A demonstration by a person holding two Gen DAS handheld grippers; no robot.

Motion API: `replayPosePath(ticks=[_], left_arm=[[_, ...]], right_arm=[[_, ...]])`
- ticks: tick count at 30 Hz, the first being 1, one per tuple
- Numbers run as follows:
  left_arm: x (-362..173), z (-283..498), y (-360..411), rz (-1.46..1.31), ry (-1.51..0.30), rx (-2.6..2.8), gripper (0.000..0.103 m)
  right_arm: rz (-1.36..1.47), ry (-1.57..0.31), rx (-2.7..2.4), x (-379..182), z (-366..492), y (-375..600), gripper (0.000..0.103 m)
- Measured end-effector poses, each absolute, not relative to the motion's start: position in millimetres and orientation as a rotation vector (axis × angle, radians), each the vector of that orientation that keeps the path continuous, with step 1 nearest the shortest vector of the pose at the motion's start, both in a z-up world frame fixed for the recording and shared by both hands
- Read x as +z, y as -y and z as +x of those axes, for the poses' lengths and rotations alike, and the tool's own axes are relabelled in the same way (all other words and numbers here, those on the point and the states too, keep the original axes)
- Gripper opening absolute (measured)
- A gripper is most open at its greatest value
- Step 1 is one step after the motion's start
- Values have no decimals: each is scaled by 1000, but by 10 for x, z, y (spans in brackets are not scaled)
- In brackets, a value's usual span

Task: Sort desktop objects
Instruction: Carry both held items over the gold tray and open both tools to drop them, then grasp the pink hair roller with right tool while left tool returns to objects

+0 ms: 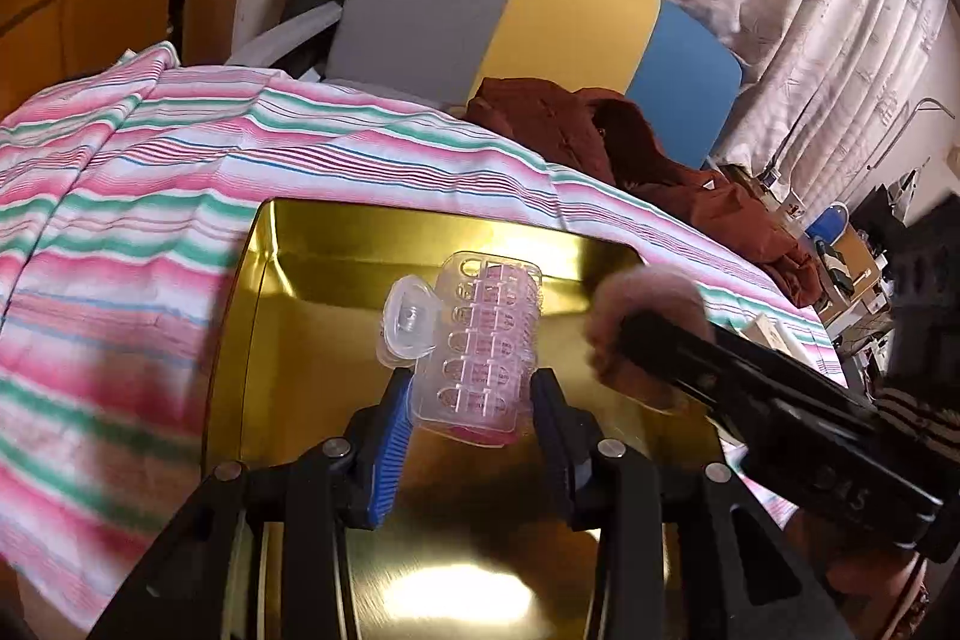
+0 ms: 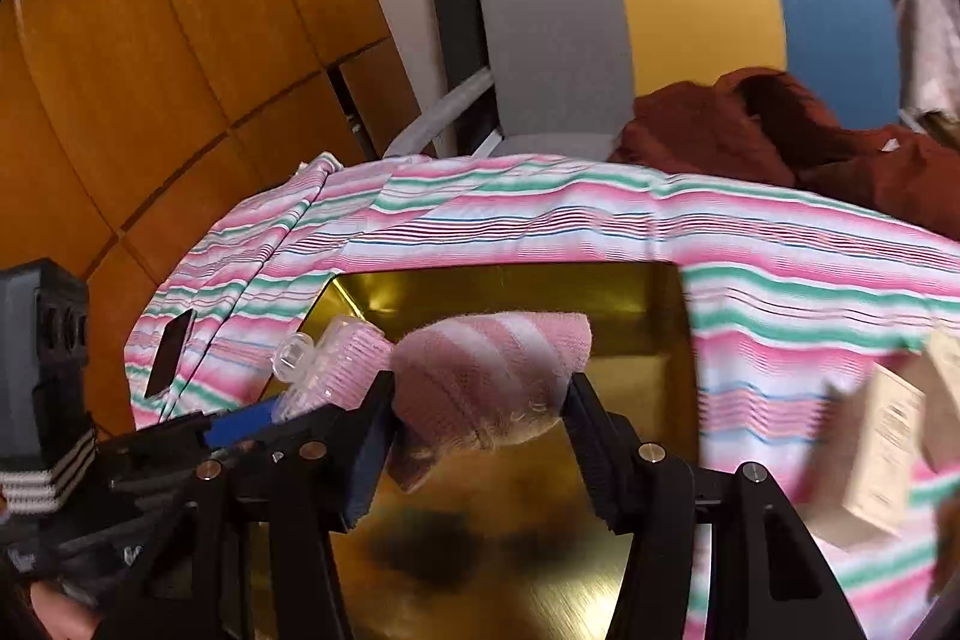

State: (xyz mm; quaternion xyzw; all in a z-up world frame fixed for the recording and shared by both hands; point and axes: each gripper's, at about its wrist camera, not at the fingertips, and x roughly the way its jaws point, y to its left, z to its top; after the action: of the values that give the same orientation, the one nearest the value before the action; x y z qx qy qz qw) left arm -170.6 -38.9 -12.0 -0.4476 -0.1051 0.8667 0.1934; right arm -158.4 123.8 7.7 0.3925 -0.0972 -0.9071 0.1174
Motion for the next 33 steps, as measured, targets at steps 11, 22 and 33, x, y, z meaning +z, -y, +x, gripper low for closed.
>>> replayPosePath(ticks=[11,22,33], left_arm=[[-469,-2055,686,-1359,462,2376,40],[-529,-1783,558,-1329,460,2373,40],[-452,-1462,121,-1296,382,2366,40]], right_arm=[[1225,508,-2590,-382,-2134,-1252,81],[1293,724,-2524,-554,-1864,-1532,85],[1234,687,-2549,-516,-1128,-1680,89]])
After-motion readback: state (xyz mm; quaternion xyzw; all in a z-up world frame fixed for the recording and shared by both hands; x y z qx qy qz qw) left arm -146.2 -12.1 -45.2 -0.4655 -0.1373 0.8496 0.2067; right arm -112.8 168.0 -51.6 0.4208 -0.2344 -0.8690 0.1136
